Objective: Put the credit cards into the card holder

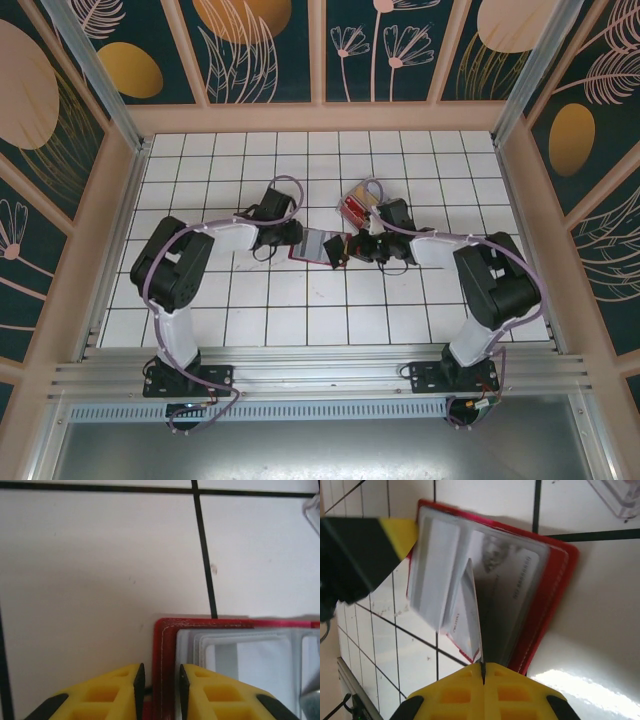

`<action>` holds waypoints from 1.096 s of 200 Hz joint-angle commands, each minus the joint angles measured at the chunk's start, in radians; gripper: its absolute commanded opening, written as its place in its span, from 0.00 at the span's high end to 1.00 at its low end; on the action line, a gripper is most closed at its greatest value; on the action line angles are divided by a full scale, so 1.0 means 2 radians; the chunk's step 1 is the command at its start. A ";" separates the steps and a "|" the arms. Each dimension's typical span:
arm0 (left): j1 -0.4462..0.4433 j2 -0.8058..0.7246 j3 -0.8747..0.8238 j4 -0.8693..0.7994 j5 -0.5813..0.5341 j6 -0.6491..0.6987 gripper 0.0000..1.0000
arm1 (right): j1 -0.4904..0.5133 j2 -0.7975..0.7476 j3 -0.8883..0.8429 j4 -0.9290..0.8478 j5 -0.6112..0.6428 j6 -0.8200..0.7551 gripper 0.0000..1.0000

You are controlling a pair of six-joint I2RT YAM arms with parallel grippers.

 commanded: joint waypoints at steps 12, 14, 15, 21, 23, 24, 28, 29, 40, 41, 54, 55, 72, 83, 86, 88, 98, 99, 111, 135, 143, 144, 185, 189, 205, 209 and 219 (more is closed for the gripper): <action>-0.001 -0.030 -0.055 -0.011 0.006 -0.023 0.73 | 0.002 0.022 0.012 0.037 -0.006 0.018 0.99; -0.001 -0.032 -0.057 -0.011 0.006 -0.024 0.73 | 0.002 0.022 0.012 0.036 -0.006 0.018 0.99; -0.001 -0.032 -0.058 -0.010 0.006 -0.024 0.73 | 0.002 0.022 0.013 0.036 -0.006 0.018 0.99; -0.001 -0.036 -0.062 -0.007 0.008 -0.026 0.73 | 0.002 0.025 0.014 0.038 -0.007 0.019 0.99; -0.001 -0.036 -0.064 -0.006 0.009 -0.027 0.73 | 0.002 0.026 0.015 0.040 -0.008 0.020 0.99; -0.001 -0.036 -0.064 -0.006 0.009 -0.027 0.73 | 0.002 0.026 0.016 0.040 -0.008 0.020 0.99; -0.001 -0.038 -0.066 -0.005 0.010 -0.028 0.73 | 0.002 0.029 0.016 0.043 -0.011 0.022 0.99; -0.001 -0.038 -0.066 -0.004 0.011 -0.029 0.73 | 0.002 0.030 0.017 0.044 -0.012 0.022 0.99; -0.001 -0.039 -0.069 -0.002 0.013 -0.031 0.73 | 0.002 0.037 0.019 0.054 -0.020 0.028 0.99; -0.001 -0.039 -0.069 -0.002 0.014 -0.031 0.73 | 0.002 0.037 0.020 0.055 -0.020 0.028 0.99; -0.001 -0.037 -0.068 -0.001 0.015 -0.031 0.73 | 0.004 0.046 0.024 0.064 -0.029 0.035 0.99; -0.001 -0.037 -0.068 0.000 0.015 -0.031 0.73 | 0.004 0.047 0.024 0.065 -0.029 0.035 0.99; -0.001 -0.034 -0.067 0.001 0.016 -0.031 0.73 | 0.008 0.055 0.033 0.065 -0.031 0.035 0.99; -0.001 -0.032 -0.065 0.001 0.017 -0.031 0.72 | 0.011 0.059 0.039 0.062 -0.031 0.032 0.99; -0.001 -0.031 -0.065 0.002 0.017 -0.031 0.72 | 0.011 0.060 0.040 0.062 -0.032 0.031 0.99; -0.001 -0.031 -0.065 0.002 0.018 -0.031 0.72 | 0.012 0.062 0.041 0.062 -0.033 0.031 0.99; -0.001 -0.030 -0.063 0.003 0.018 -0.031 0.72 | 0.013 0.066 0.044 0.063 -0.038 0.031 0.99; -0.001 -0.029 -0.063 0.003 0.018 -0.031 0.72 | 0.013 0.067 0.044 0.063 -0.038 0.031 0.99; -0.001 -0.027 -0.062 0.005 0.019 -0.032 0.72 | 0.013 0.070 0.043 0.068 -0.039 0.033 0.99; -0.001 -0.027 -0.065 0.008 0.021 -0.032 0.72 | 0.015 0.076 0.047 0.073 -0.044 0.036 0.99; -0.001 -0.027 -0.065 0.008 0.020 -0.033 0.72 | 0.017 0.079 0.050 0.072 -0.046 0.036 0.99; -0.001 -0.027 -0.065 0.008 0.020 -0.033 0.72 | 0.018 0.079 0.050 0.071 -0.046 0.036 0.99; -0.001 -0.025 -0.067 0.011 0.021 -0.033 0.71 | 0.032 0.095 0.061 0.067 -0.050 0.032 1.00; -0.001 -0.025 -0.068 0.012 0.022 -0.034 0.71 | 0.033 0.096 0.061 0.067 -0.050 0.031 1.00; -0.001 -0.025 -0.069 0.014 0.023 -0.036 0.71 | 0.036 0.098 0.061 0.064 -0.045 0.028 1.00; -0.001 -0.025 -0.069 0.015 0.023 -0.036 0.71 | 0.036 0.098 0.061 0.064 -0.044 0.027 1.00; -0.001 -0.024 -0.069 0.015 0.024 -0.036 0.71 | 0.038 0.097 0.064 0.062 -0.040 0.025 1.00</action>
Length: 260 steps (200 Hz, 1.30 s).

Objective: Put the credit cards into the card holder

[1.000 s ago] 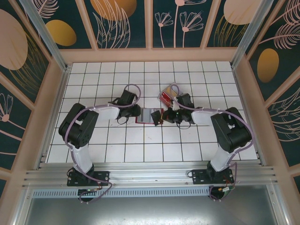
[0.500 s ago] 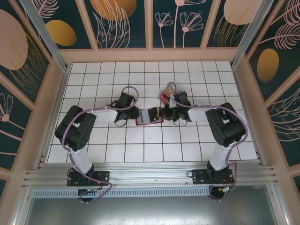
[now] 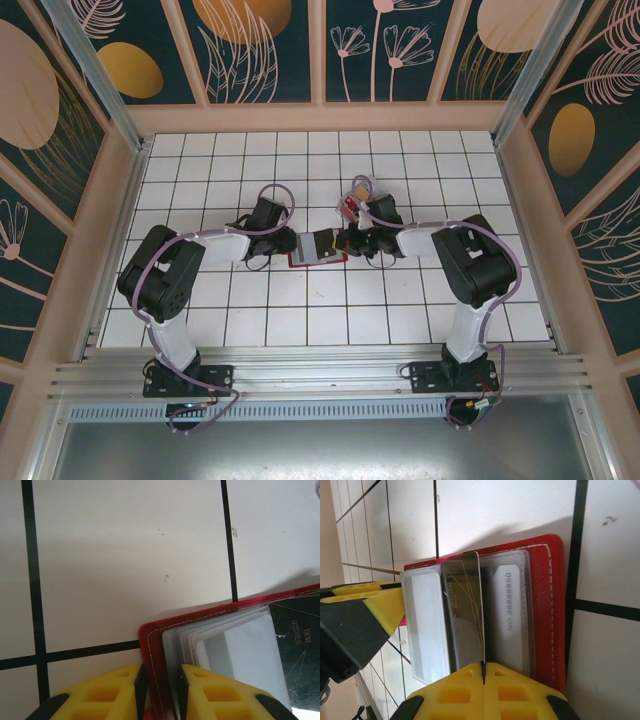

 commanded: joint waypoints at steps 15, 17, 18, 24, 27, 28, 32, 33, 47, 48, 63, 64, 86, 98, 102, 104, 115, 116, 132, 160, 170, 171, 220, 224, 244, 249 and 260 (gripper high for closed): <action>-0.003 0.014 -0.013 -0.008 0.019 -0.009 0.71 | 0.030 0.008 0.017 -0.004 -0.005 -0.009 1.00; -0.003 0.014 -0.013 -0.008 0.019 -0.009 0.71 | 0.031 0.008 0.017 -0.004 -0.005 -0.008 1.00; -0.003 0.014 -0.013 -0.008 0.019 -0.009 0.71 | 0.031 0.007 0.016 -0.004 -0.004 -0.008 1.00; -0.003 0.013 -0.013 -0.008 0.019 -0.009 0.71 | 0.033 0.005 0.015 -0.002 -0.004 -0.005 1.00; -0.003 0.013 -0.012 -0.008 0.019 -0.010 0.71 | 0.034 0.003 0.014 0.001 -0.005 -0.003 1.00; -0.003 0.013 -0.012 -0.008 0.019 -0.010 0.71 | 0.034 0.004 0.014 0.002 -0.005 -0.003 1.00; -0.003 0.013 -0.013 -0.008 0.019 -0.009 0.71 | 0.034 0.001 0.011 0.005 -0.006 0.001 1.00; -0.003 0.013 -0.013 -0.008 0.019 -0.009 0.71 | 0.034 0.001 0.011 0.005 -0.006 0.001 1.00; -0.003 0.013 -0.014 -0.008 0.019 -0.010 0.71 | 0.034 -0.009 -0.002 0.021 -0.005 0.012 1.00; -0.003 0.013 -0.015 -0.008 0.019 -0.011 0.71 | 0.034 -0.010 -0.003 0.022 -0.005 0.013 1.00; -0.003 0.013 -0.016 -0.006 0.019 -0.011 0.71 | 0.045 -0.024 -0.017 0.036 -0.001 0.020 1.00; -0.003 0.013 -0.016 -0.006 0.019 -0.011 0.71 | 0.045 -0.026 -0.017 0.037 -0.001 0.021 1.00; -0.003 0.014 -0.015 -0.004 0.021 -0.012 0.71 | 0.055 -0.043 -0.022 0.044 0.007 0.016 1.00; -0.003 0.015 -0.014 -0.005 0.021 -0.012 0.71 | 0.062 -0.051 -0.021 0.044 0.012 0.011 1.00; -0.003 0.015 -0.013 -0.005 0.021 -0.012 0.71 | 0.063 -0.054 -0.021 0.045 0.014 0.011 1.00; -0.003 0.014 -0.013 -0.006 0.021 -0.012 0.71 | 0.064 -0.055 -0.021 0.046 0.014 0.011 1.00; -0.003 0.013 -0.014 -0.005 0.021 -0.012 0.71 | 0.066 -0.062 -0.022 0.053 0.014 0.014 1.00; -0.003 0.013 -0.014 -0.005 0.020 -0.012 0.71 | 0.066 -0.063 -0.022 0.053 0.014 0.014 1.00; -0.003 0.011 -0.016 -0.005 0.019 -0.012 0.71 | 0.065 -0.067 -0.022 0.054 0.017 0.014 1.00; -0.003 0.010 -0.018 -0.005 0.018 -0.012 0.71 | 0.065 -0.064 -0.021 0.056 0.013 0.015 1.00; -0.003 0.009 -0.019 -0.005 0.017 -0.012 0.71 | 0.064 -0.065 -0.023 0.060 0.013 0.018 1.00; -0.003 0.010 -0.019 -0.005 0.017 -0.012 0.71 | 0.064 -0.066 -0.024 0.060 0.013 0.019 1.00; -0.003 -0.002 -0.019 -0.007 0.015 -0.014 0.66 | 0.039 -0.081 -0.057 0.082 -0.001 0.033 1.00; -0.003 -0.004 -0.018 -0.007 0.015 -0.015 0.65 | 0.039 -0.082 -0.059 0.084 -0.003 0.033 1.00; -0.003 -0.013 -0.011 -0.012 0.018 -0.016 0.61 | 0.020 -0.084 -0.062 0.086 -0.018 0.030 1.00; -0.003 -0.016 -0.010 -0.013 0.019 -0.017 0.60 | 0.017 -0.084 -0.062 0.085 -0.021 0.030 1.00; -0.003 -0.023 -0.008 -0.015 0.021 -0.018 0.57 | 0.013 -0.085 -0.062 0.085 -0.027 0.028 1.00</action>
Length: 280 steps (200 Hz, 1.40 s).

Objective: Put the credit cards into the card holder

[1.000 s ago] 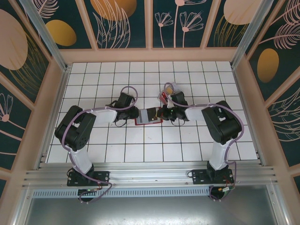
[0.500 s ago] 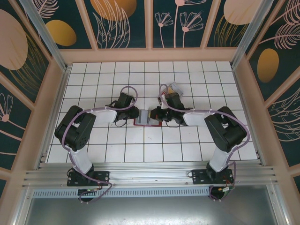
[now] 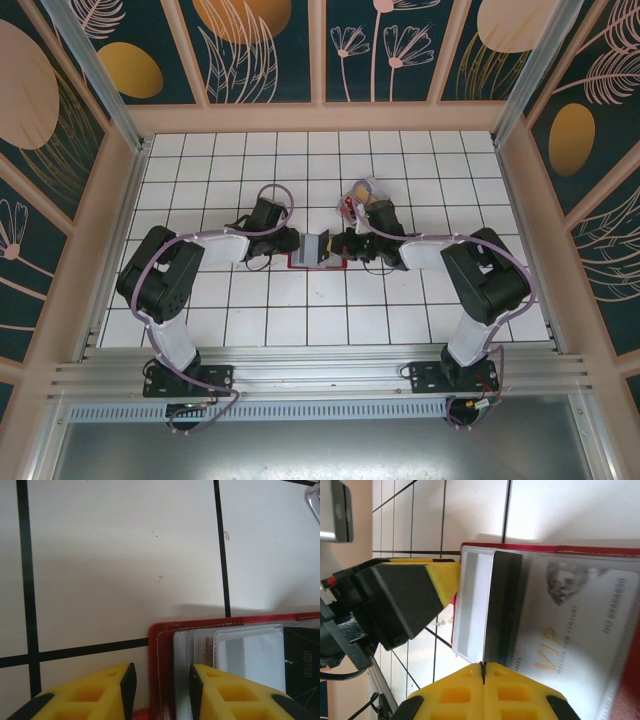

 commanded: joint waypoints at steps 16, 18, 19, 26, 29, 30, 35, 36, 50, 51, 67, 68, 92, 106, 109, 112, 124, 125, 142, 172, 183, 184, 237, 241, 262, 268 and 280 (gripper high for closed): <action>-0.004 -0.029 0.001 -0.034 0.011 -0.008 0.53 | -0.017 -0.023 -0.007 0.028 -0.041 -0.001 1.00; -0.004 -0.030 0.001 -0.035 0.010 -0.008 0.52 | -0.018 -0.023 -0.008 0.029 -0.042 -0.001 1.00; -0.004 -0.031 0.002 -0.035 0.010 -0.008 0.52 | -0.019 -0.024 -0.008 0.029 -0.043 -0.001 1.00; -0.004 -0.037 0.002 -0.037 0.010 -0.009 0.51 | -0.023 -0.027 -0.009 0.031 -0.046 -0.001 1.00; -0.003 -0.040 0.002 -0.038 0.010 -0.010 0.51 | -0.025 -0.029 -0.009 0.030 -0.047 -0.002 1.00; -0.004 -0.040 0.003 -0.038 0.010 -0.010 0.51 | -0.025 -0.029 -0.009 0.029 -0.048 -0.002 1.00; -0.004 -0.044 0.004 -0.041 0.008 -0.011 0.50 | -0.028 -0.031 -0.008 0.027 -0.049 -0.005 1.00; -0.004 -0.044 0.004 -0.041 0.008 -0.012 0.50 | -0.029 -0.032 -0.008 0.026 -0.049 -0.005 1.00; -0.004 -0.047 0.009 -0.049 0.005 -0.011 0.49 | -0.035 -0.038 -0.002 0.011 -0.048 -0.015 1.00; -0.004 -0.047 0.010 -0.049 0.005 -0.011 0.49 | -0.035 -0.038 -0.001 0.009 -0.048 -0.017 1.00; -0.004 -0.065 0.015 -0.057 -0.003 -0.014 0.49 | -0.041 -0.044 0.003 -0.004 -0.046 -0.026 1.00; -0.004 -0.066 0.015 -0.057 -0.004 -0.014 0.49 | -0.042 -0.045 0.003 -0.004 -0.046 -0.026 1.00; -0.004 -0.080 0.021 -0.054 0.005 -0.020 0.48 | -0.052 -0.054 0.003 0.000 -0.058 -0.028 1.00; -0.004 -0.092 0.017 -0.026 0.035 -0.032 0.47 | -0.056 -0.057 0.006 0.006 -0.074 -0.028 1.00; -0.003 -0.095 0.015 -0.016 0.045 -0.035 0.47 | -0.056 -0.058 0.008 0.008 -0.078 -0.028 1.00; -0.004 -0.097 0.012 -0.005 0.055 -0.040 0.47 | -0.056 -0.059 0.008 0.010 -0.082 -0.028 1.00; -0.003 -0.102 0.003 0.040 0.096 -0.058 0.47 | -0.058 -0.063 0.016 0.013 -0.097 -0.028 1.00; -0.003 -0.102 0.003 0.043 0.099 -0.060 0.47 | -0.058 -0.064 0.016 0.014 -0.098 -0.028 1.00; -0.001 -0.105 -0.008 0.101 0.145 -0.092 0.48 | -0.062 -0.074 0.025 0.016 -0.113 -0.026 1.00; 0.016 -0.099 -0.036 0.213 0.212 -0.158 0.49 | -0.078 -0.087 0.026 0.053 -0.144 0.004 1.00; 0.021 -0.091 -0.040 0.230 0.225 -0.170 0.49 | -0.079 -0.086 0.027 0.067 -0.155 0.015 1.00; 0.021 -0.090 -0.039 0.232 0.226 -0.171 0.49 | -0.079 -0.087 0.028 0.067 -0.156 0.016 1.00; 0.023 -0.065 -0.042 0.312 0.273 -0.215 0.50 | -0.074 -0.073 0.041 0.083 -0.182 0.026 1.00; 0.023 -0.062 -0.041 0.317 0.278 -0.218 0.51 | -0.073 -0.071 0.042 0.084 -0.184 0.026 1.00; 0.023 -0.053 -0.036 0.332 0.289 -0.226 0.53 | -0.068 -0.062 0.047 0.091 -0.190 0.028 1.00; 0.023 -0.053 -0.036 0.334 0.290 -0.227 0.56 | -0.067 -0.058 0.048 0.094 -0.193 0.029 1.00; 0.023 -0.053 -0.034 0.335 0.292 -0.227 0.61 | -0.066 -0.053 0.049 0.099 -0.195 0.031 1.00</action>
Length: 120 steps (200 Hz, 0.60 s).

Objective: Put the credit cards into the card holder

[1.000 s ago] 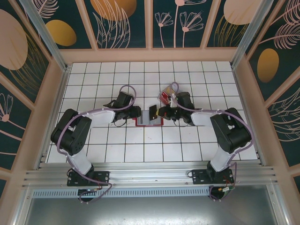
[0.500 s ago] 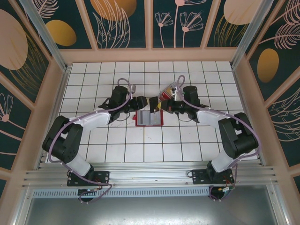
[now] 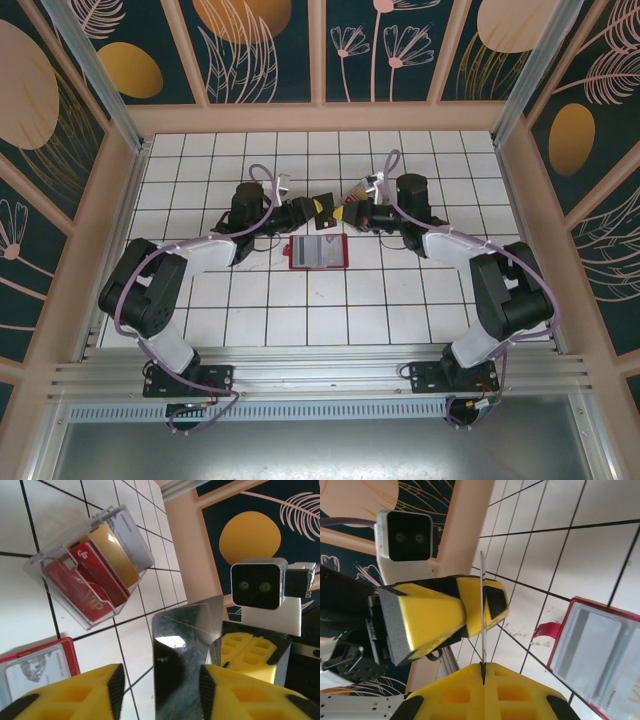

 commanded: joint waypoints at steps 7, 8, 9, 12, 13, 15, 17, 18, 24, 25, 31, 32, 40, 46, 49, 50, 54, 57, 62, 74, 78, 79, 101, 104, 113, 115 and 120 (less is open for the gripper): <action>0.001 0.005 0.004 0.046 0.028 -0.016 0.67 | 0.006 0.016 0.016 0.034 -0.023 0.005 1.00; 0.001 0.005 0.004 0.046 0.028 -0.016 0.68 | 0.006 0.016 0.016 0.034 -0.023 0.005 1.00; 0.001 0.005 0.004 0.046 0.029 -0.017 0.69 | 0.006 0.017 0.016 0.035 -0.023 0.005 1.00; 0.001 0.005 0.005 0.047 0.029 -0.017 0.71 | 0.005 0.018 0.016 0.034 -0.023 0.006 1.00; 0.001 0.005 0.005 0.047 0.029 -0.017 0.71 | 0.006 0.018 0.016 0.034 -0.023 0.006 1.00; 0.001 0.005 0.005 0.048 0.029 -0.017 0.73 | 0.005 0.018 0.016 0.034 -0.023 0.006 1.00; 0.001 0.005 0.005 0.049 0.029 -0.018 0.75 | 0.005 0.019 0.016 0.034 -0.023 0.005 1.00; 0.001 0.005 0.005 0.049 0.029 -0.017 0.76 | 0.005 0.019 0.016 0.034 -0.023 0.005 1.00; 0.001 0.006 0.005 0.052 0.030 -0.017 0.80 | 0.005 0.022 0.017 0.031 -0.021 0.003 1.00; 0.000 0.005 0.005 0.052 0.030 -0.018 0.81 | 0.005 0.022 0.017 0.031 -0.021 0.002 1.00; 0.001 0.005 0.006 0.052 0.029 -0.018 0.86 | 0.004 0.024 0.017 0.027 -0.018 -0.001 1.00; 0.001 0.005 0.006 0.052 0.029 -0.018 0.86 | 0.004 0.024 0.018 0.026 -0.018 -0.001 1.00; 0.001 0.005 0.007 0.053 0.031 -0.017 0.93 | 0.003 0.025 0.017 0.022 -0.012 -0.002 0.99; 0.001 0.005 0.007 0.055 0.032 -0.017 0.96 | 0.000 0.026 0.016 0.021 -0.008 0.000 0.96; 0.001 0.005 0.006 0.056 0.031 -0.018 0.97 | -0.001 0.027 0.015 0.023 -0.006 0.002 0.94; 0.001 0.005 0.006 0.056 0.032 -0.018 0.98 | -0.002 0.027 0.015 0.023 -0.005 0.002 0.93; 0.001 0.018 0.006 0.058 0.032 -0.019 0.99 | -0.004 0.027 0.013 0.027 -0.004 0.006 0.89; 0.001 0.020 0.006 0.060 0.033 -0.020 1.00 | -0.005 0.028 0.012 0.030 -0.003 0.009 0.86; 0.001 0.020 0.005 0.063 0.033 -0.022 1.00 | -0.007 0.029 0.010 0.038 -0.004 0.015 0.79; 0.001 0.023 0.004 0.073 0.036 -0.027 1.00 | -0.009 0.034 0.009 0.056 -0.003 0.030 0.64; 0.001 0.025 0.003 0.077 0.037 -0.030 1.00 | -0.009 0.036 0.009 0.062 -0.002 0.035 0.62; 0.001 0.025 0.003 0.078 0.037 -0.030 1.00 | -0.009 0.036 0.009 0.064 -0.002 0.036 0.62; 0.001 0.031 0.002 0.099 0.045 -0.042 1.00 | -0.001 0.053 0.011 0.109 -0.006 0.068 0.61; 0.002 0.032 0.002 0.102 0.046 -0.044 1.00 | -0.001 0.056 0.010 0.113 -0.006 0.071 0.60; 0.001 0.033 0.001 0.109 0.047 -0.048 1.00 | 0.001 0.062 0.011 0.122 -0.005 0.079 0.61; 0.001 0.032 0.001 0.110 0.047 -0.049 1.00 | 0.001 0.063 0.011 0.124 -0.005 0.079 0.61; 0.001 0.033 0.001 0.114 0.049 -0.052 1.00 | 0.001 0.066 0.011 0.126 -0.004 0.080 0.61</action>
